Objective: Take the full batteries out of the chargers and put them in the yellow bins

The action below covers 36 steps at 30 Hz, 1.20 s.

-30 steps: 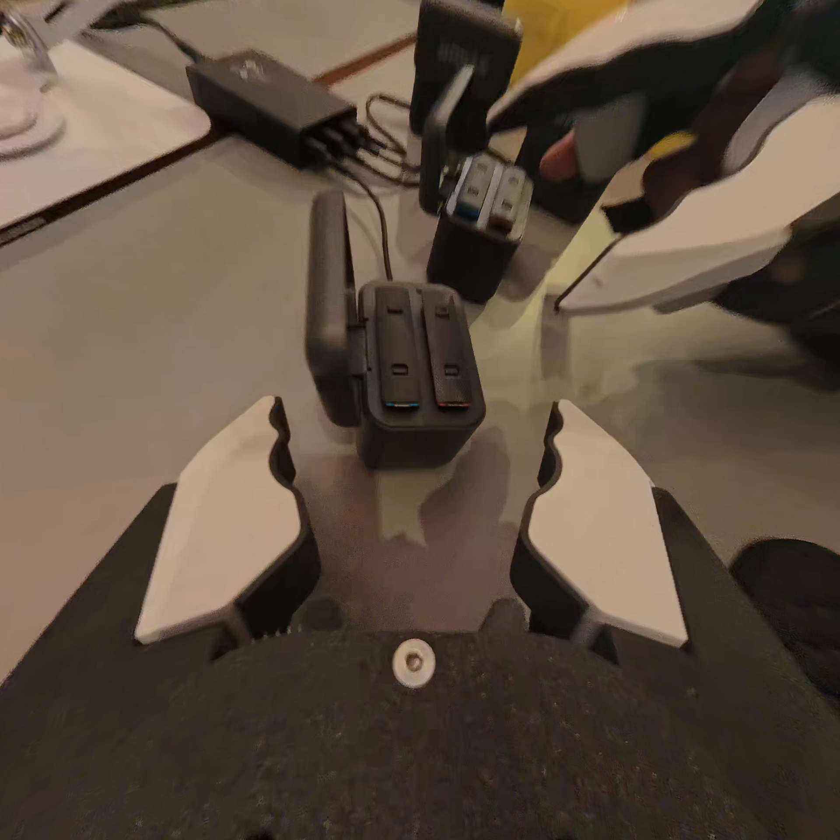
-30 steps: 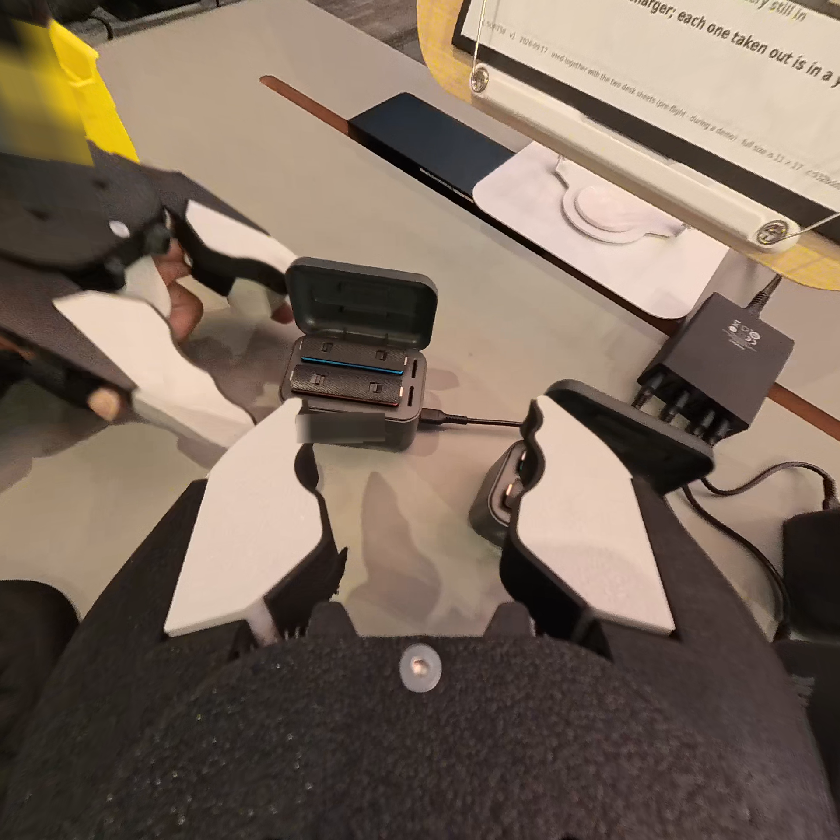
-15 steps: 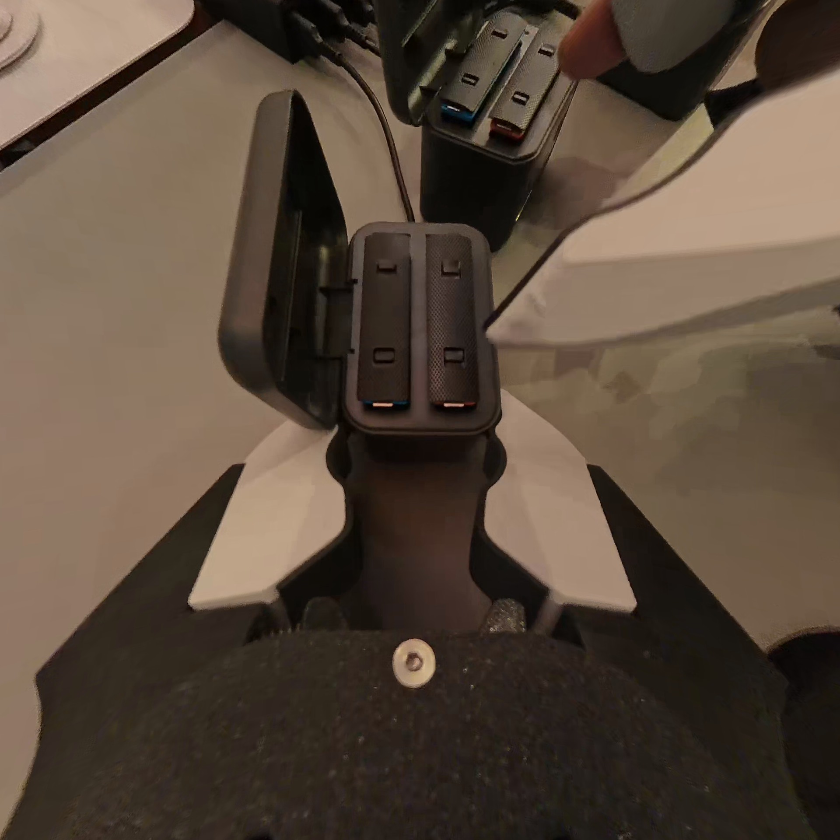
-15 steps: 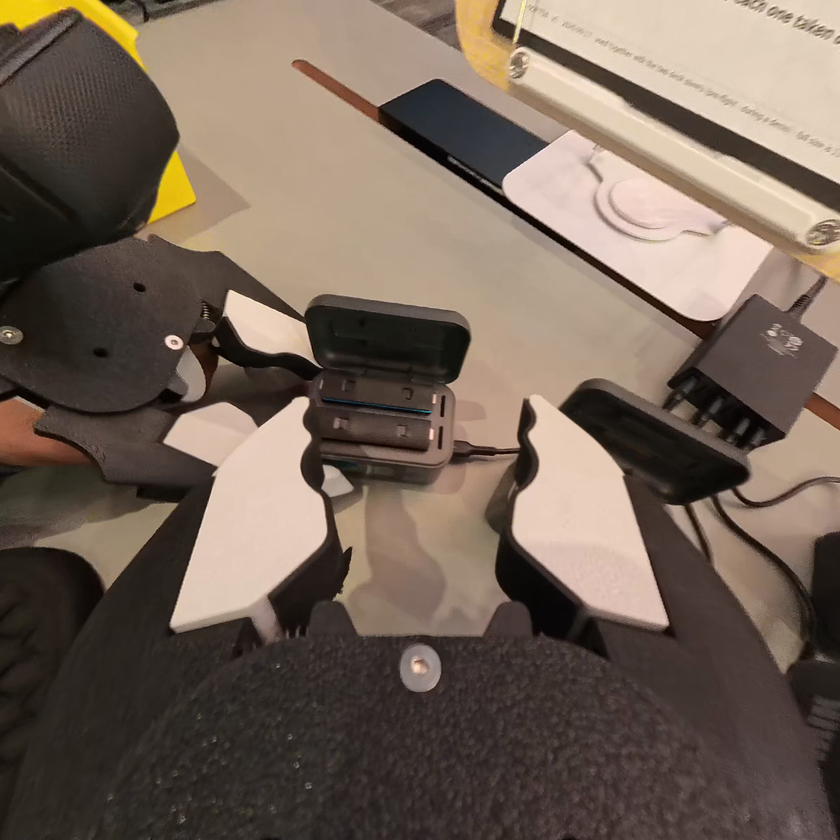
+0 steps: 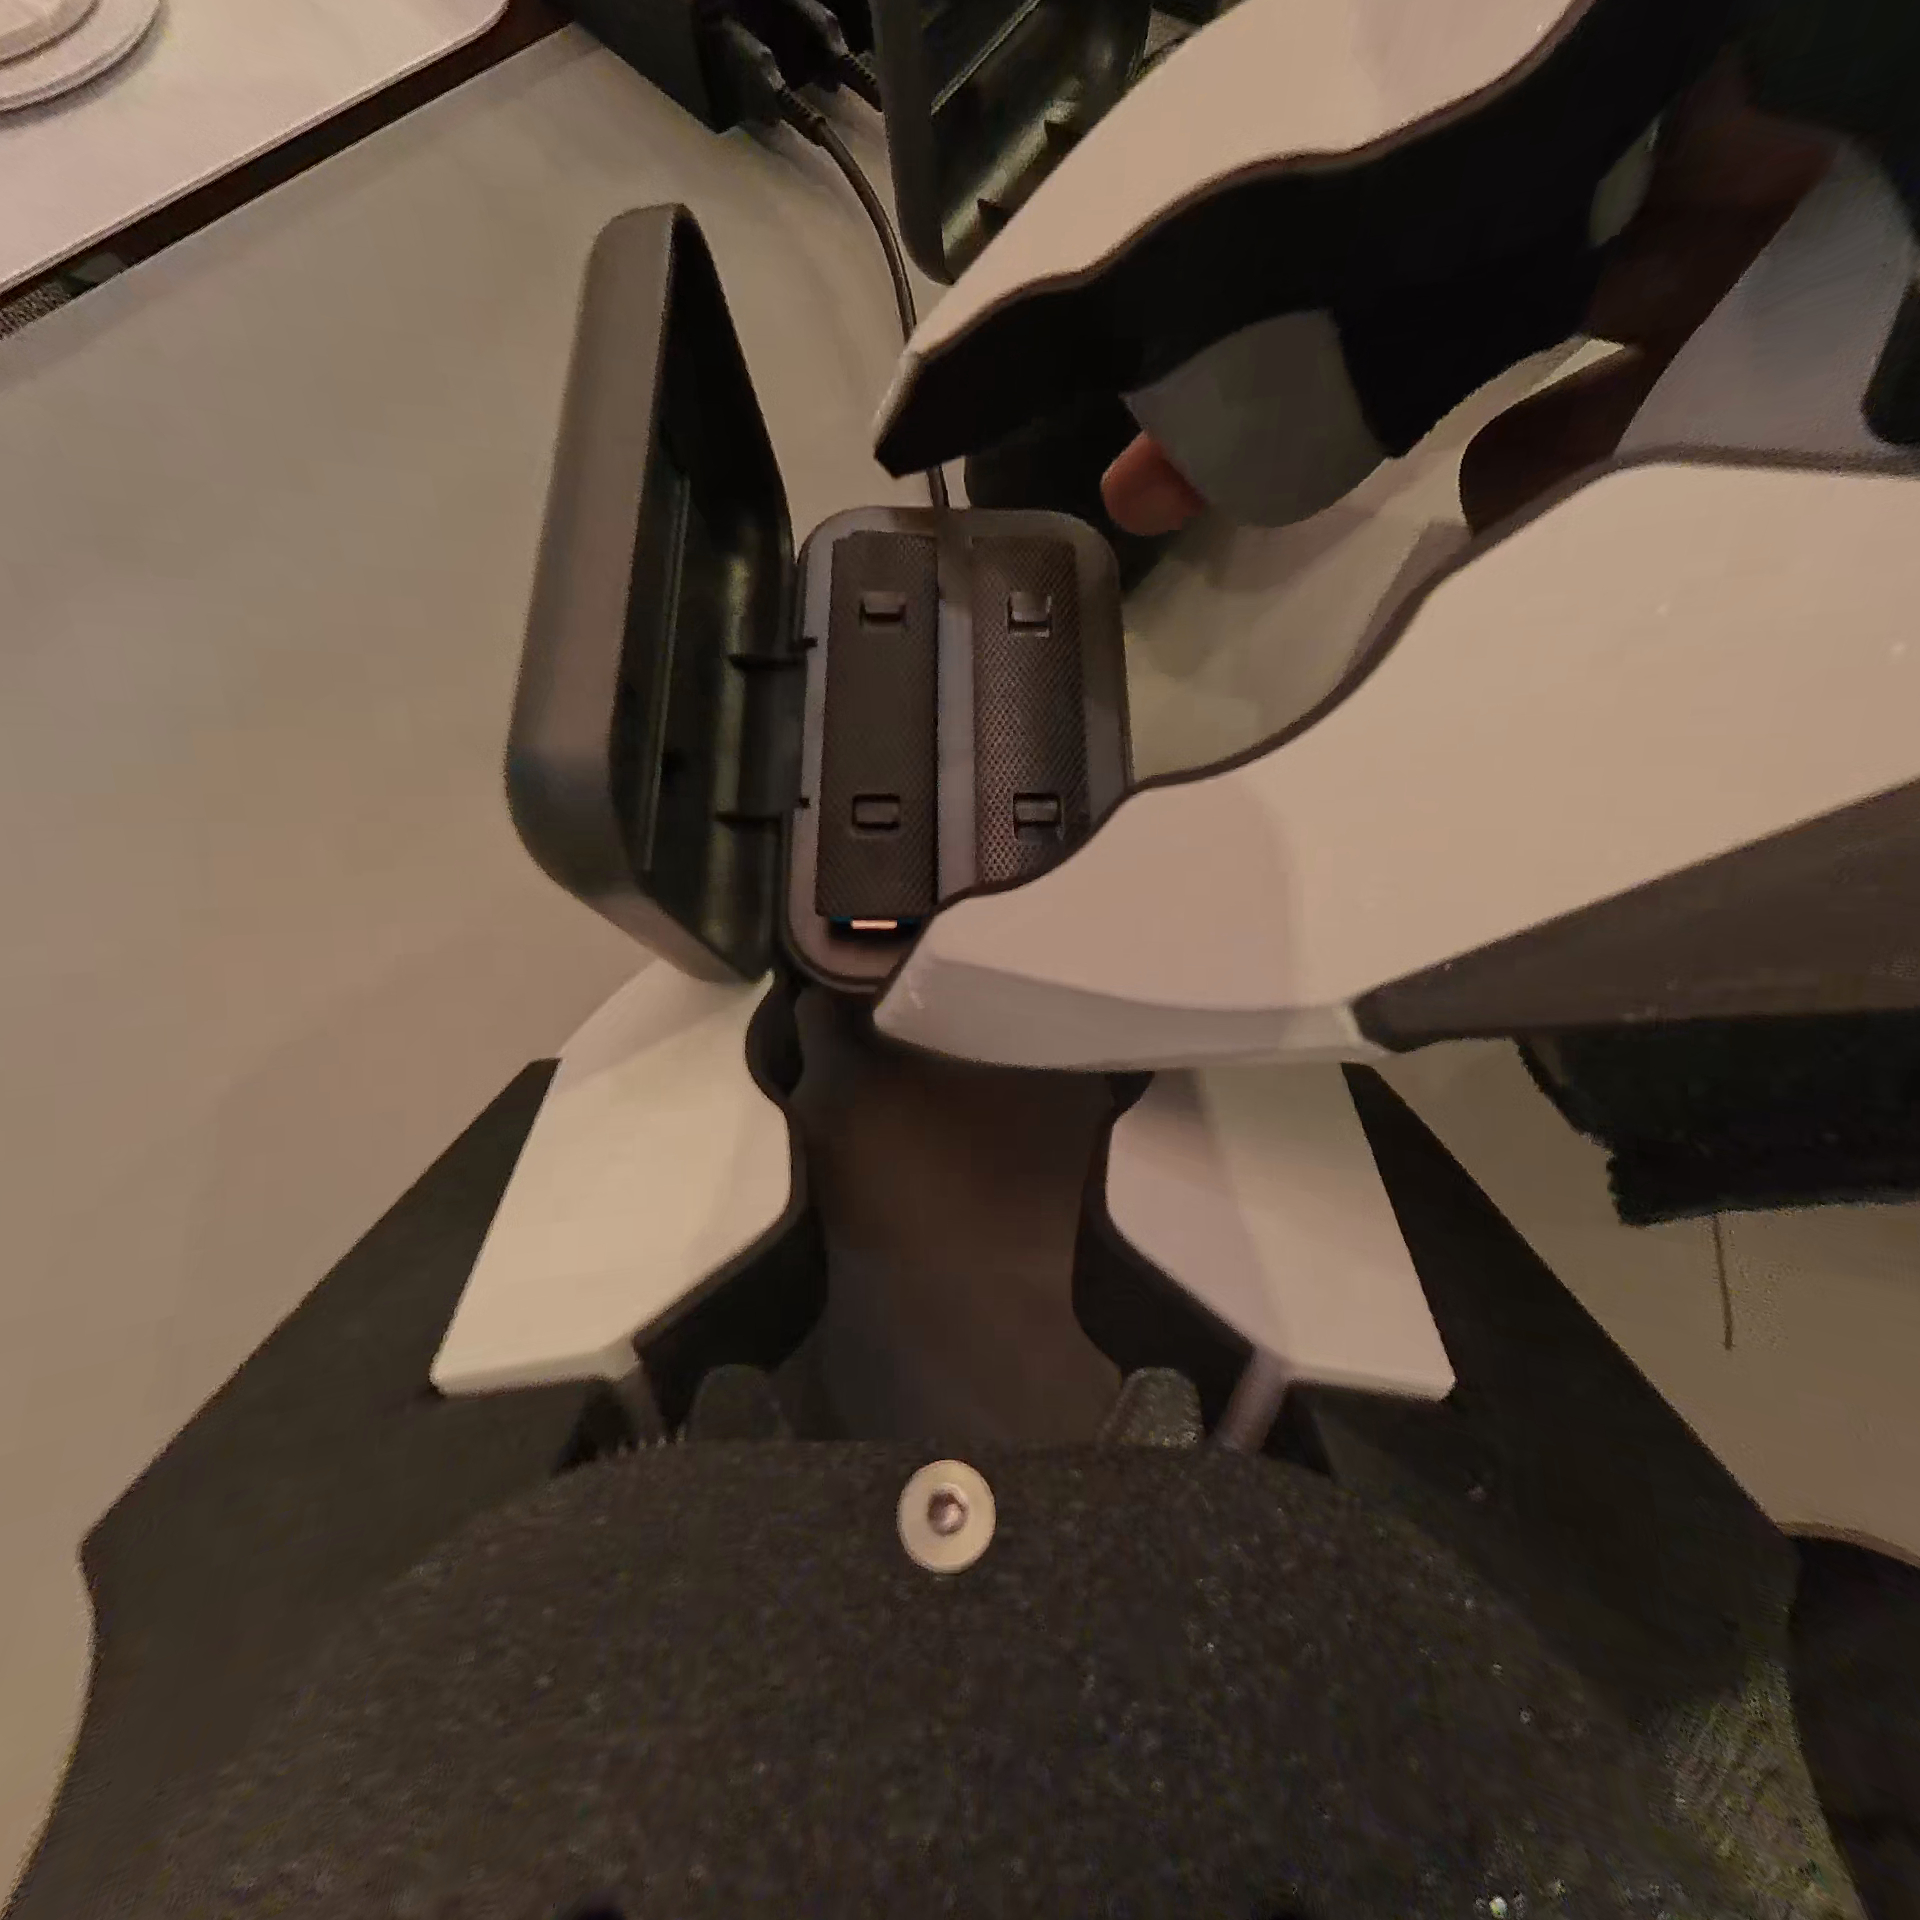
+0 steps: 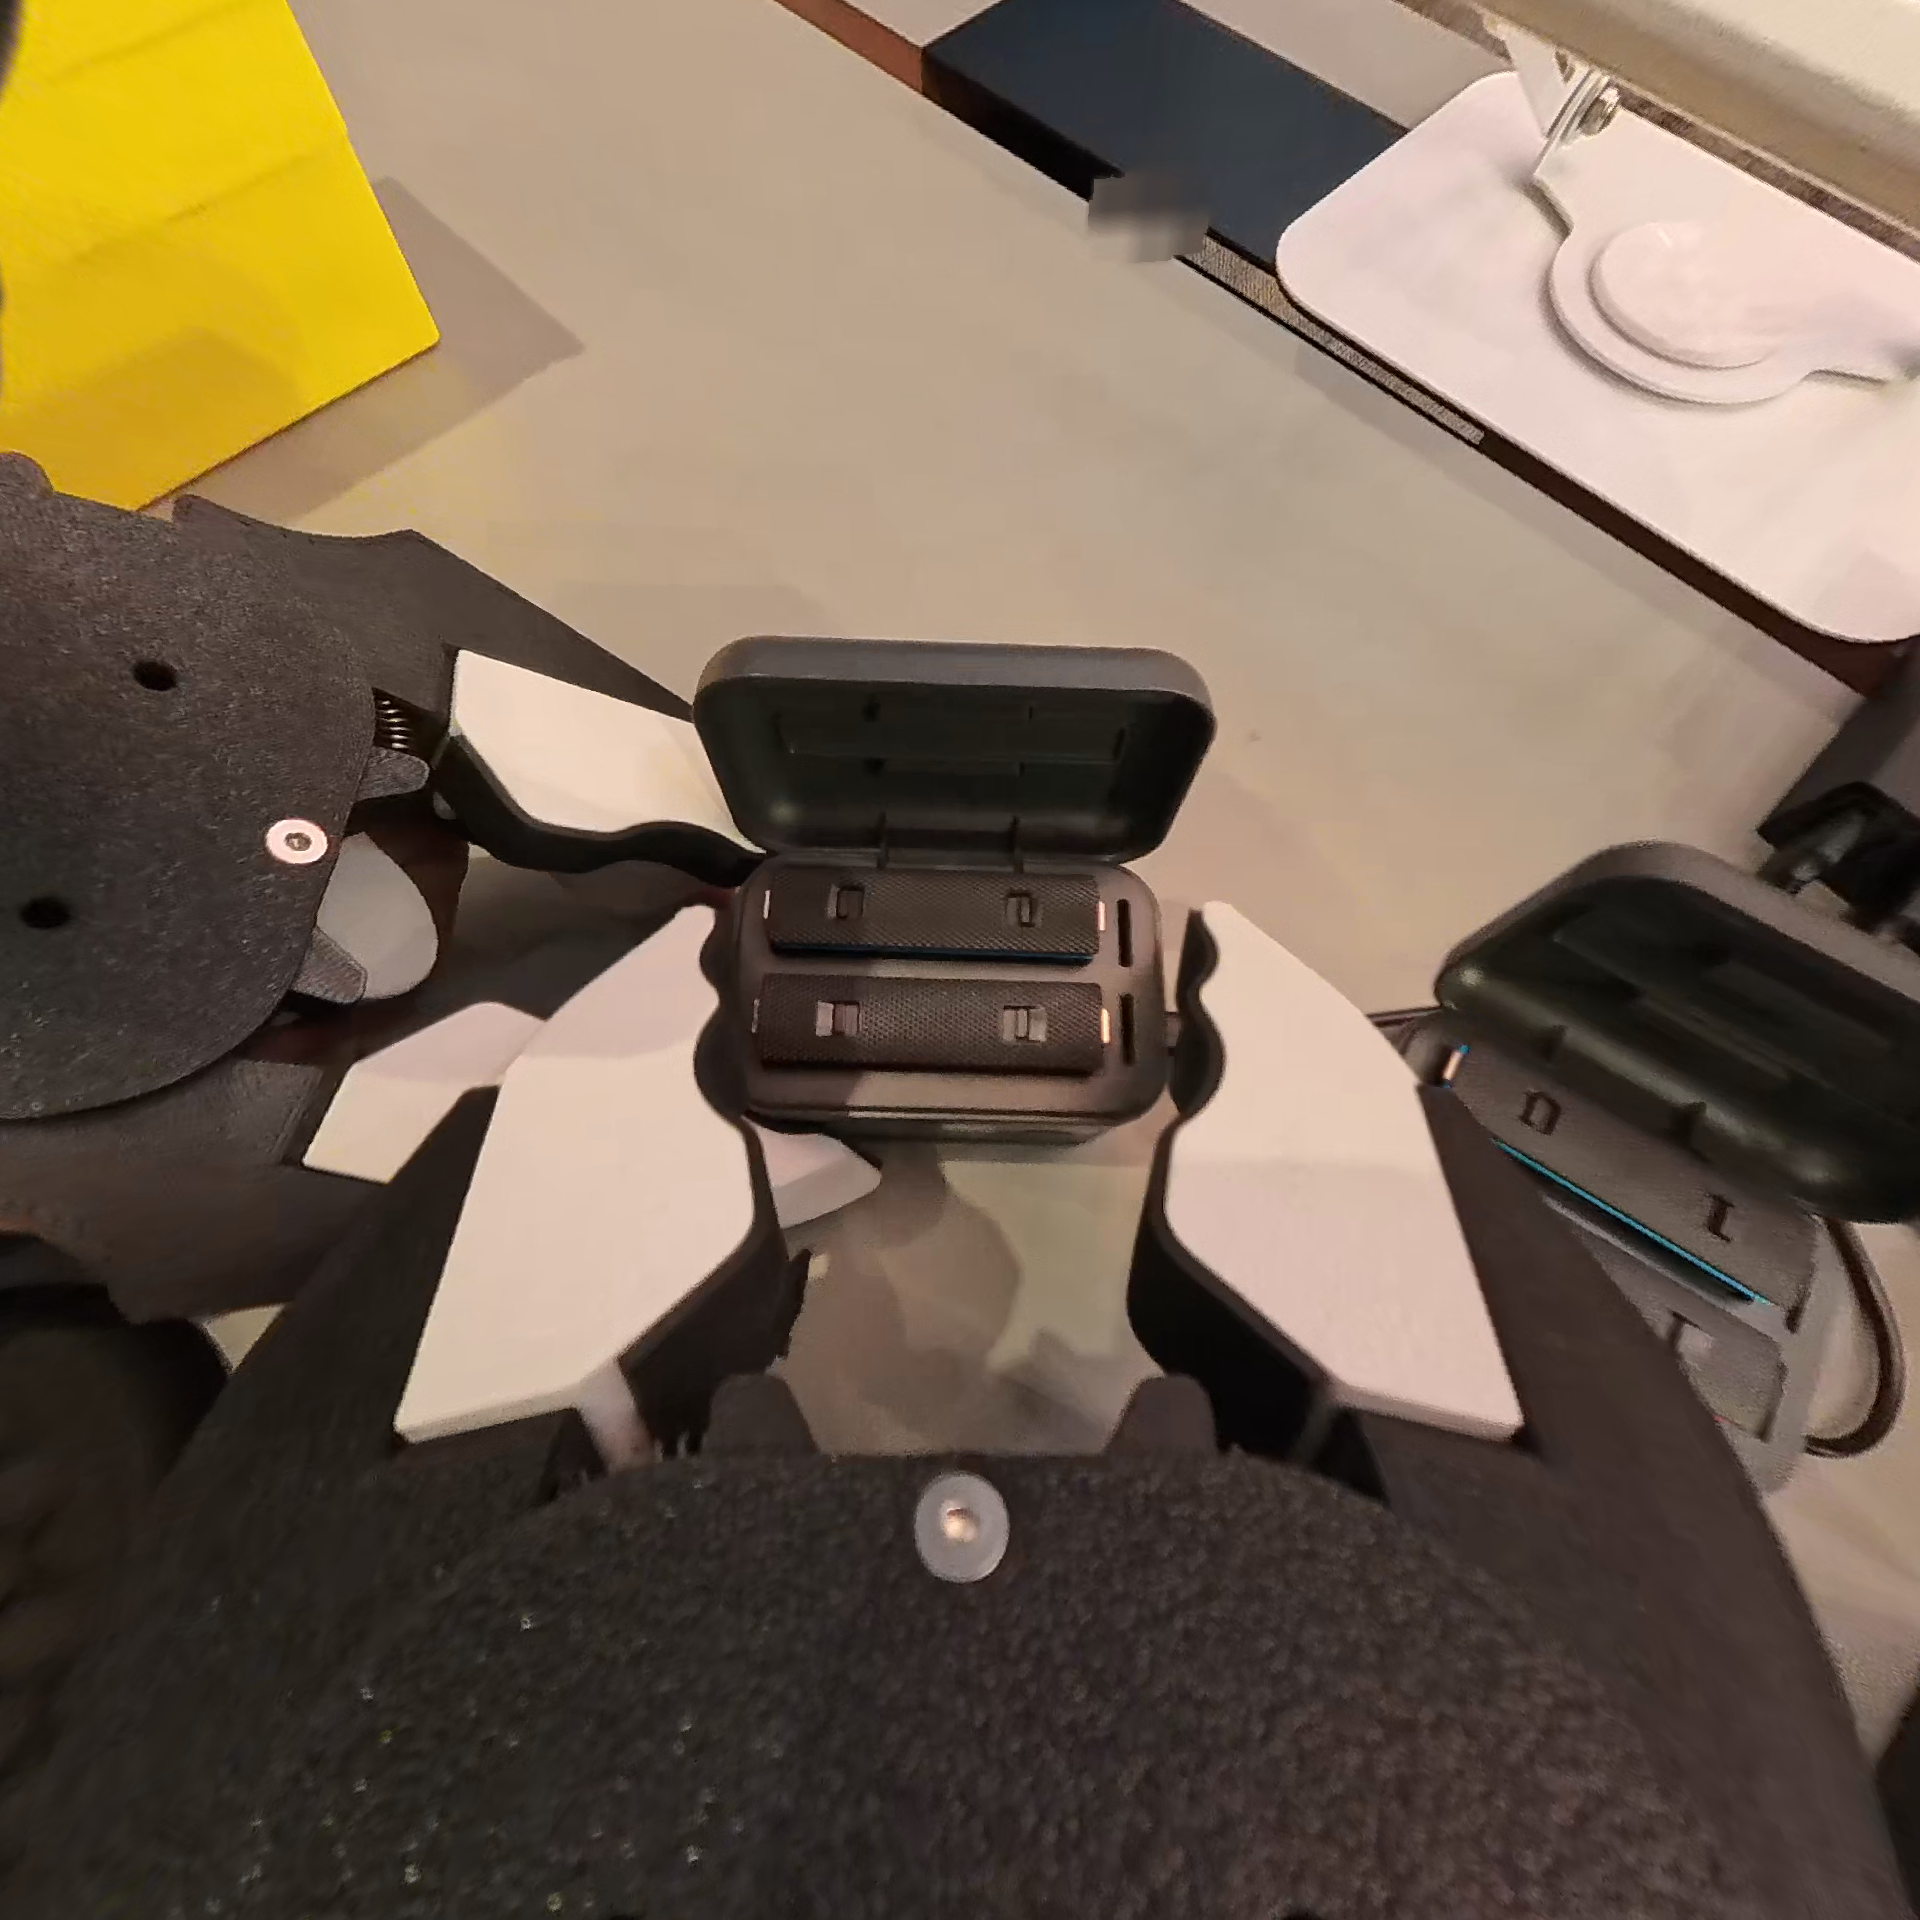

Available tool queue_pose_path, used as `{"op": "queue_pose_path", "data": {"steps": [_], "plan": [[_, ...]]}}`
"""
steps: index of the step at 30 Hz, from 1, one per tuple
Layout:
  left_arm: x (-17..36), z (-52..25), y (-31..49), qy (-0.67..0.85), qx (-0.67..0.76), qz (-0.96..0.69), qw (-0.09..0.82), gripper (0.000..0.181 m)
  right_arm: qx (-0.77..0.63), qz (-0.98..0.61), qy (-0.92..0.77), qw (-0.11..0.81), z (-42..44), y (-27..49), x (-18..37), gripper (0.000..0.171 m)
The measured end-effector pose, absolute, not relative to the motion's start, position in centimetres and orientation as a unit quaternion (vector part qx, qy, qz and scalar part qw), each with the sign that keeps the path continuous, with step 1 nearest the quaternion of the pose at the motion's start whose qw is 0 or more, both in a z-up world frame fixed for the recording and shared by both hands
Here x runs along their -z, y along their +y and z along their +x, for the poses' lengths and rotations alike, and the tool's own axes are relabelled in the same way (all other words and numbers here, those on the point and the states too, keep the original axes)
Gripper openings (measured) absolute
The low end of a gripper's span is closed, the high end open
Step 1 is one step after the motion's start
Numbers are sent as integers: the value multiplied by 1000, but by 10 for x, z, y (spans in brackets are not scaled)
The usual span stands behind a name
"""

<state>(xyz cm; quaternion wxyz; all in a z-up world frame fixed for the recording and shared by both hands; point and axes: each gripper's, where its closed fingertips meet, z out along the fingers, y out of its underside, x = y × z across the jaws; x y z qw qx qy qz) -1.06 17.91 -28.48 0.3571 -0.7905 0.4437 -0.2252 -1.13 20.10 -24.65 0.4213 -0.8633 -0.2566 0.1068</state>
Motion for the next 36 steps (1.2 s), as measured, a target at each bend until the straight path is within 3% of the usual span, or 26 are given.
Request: {"op": "queue_pose_path", "data": {"steps": [19, 36], "plan": [[285, -11, 180, 446, 222, -789, 360, 57, -117, -863, -242, 428, -16, 200, 243, 59], [285, -11, 181, 453, 223, -783, 363, 58, -122, -855, -227, 451, -15, 202, 237, 58]]}}
